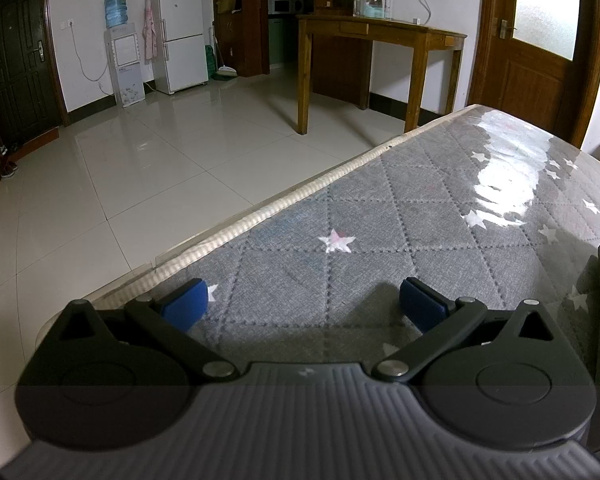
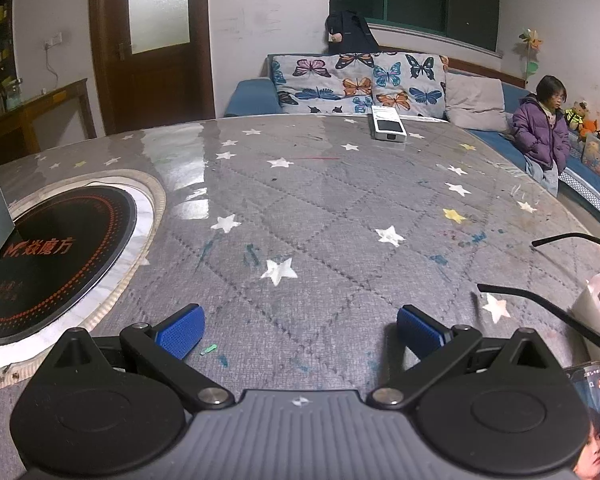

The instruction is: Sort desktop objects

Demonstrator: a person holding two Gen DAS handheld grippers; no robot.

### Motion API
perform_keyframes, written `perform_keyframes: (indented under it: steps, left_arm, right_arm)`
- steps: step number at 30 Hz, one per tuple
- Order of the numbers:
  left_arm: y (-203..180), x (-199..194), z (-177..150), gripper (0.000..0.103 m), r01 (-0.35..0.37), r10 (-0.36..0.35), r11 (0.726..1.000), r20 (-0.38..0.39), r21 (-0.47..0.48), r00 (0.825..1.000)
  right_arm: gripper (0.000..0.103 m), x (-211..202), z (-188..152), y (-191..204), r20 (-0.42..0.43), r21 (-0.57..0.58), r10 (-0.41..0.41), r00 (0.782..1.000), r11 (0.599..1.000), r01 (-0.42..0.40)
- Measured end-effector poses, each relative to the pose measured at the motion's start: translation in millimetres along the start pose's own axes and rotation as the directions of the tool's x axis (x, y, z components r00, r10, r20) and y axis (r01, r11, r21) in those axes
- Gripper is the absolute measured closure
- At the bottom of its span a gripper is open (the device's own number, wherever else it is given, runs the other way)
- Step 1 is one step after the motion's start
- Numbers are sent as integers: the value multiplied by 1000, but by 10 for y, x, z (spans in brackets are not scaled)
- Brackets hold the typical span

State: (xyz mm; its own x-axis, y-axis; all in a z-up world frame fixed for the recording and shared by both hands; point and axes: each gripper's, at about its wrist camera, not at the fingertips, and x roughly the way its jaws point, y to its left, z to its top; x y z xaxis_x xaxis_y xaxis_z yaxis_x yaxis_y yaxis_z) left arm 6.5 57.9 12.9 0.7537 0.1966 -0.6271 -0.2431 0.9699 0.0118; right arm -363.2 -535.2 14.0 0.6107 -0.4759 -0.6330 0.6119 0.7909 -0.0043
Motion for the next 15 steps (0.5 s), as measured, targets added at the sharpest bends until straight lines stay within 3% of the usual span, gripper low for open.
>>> perform_keyframes:
  steps: [4,15]
  left_arm:
    - [-9,9,-2,0,0,0,1000,0,0,1000]
    - [-9,13,-2,0,0,0,1000,0,0,1000]
  right_arm:
    - [0,-1,-1,38,-1,-48,42,999,998,-42]
    - [0,7,1,39,-3,-54,54,999,997,-54]
